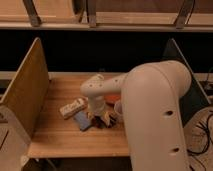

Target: Drag the pepper across the table

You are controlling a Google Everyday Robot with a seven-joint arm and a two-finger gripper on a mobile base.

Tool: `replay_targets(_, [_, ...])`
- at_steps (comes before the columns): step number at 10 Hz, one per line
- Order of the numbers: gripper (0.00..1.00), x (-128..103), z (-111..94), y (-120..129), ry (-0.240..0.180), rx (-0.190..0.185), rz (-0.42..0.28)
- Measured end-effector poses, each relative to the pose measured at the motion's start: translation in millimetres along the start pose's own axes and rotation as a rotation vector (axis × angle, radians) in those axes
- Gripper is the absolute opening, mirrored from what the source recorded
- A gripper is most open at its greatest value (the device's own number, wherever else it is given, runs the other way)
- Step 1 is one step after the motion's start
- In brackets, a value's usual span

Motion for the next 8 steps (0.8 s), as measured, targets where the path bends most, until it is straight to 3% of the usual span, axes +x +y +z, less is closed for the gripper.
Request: replay_targets(8, [0.66,-1,13,14,0.008,0.003,-0.016])
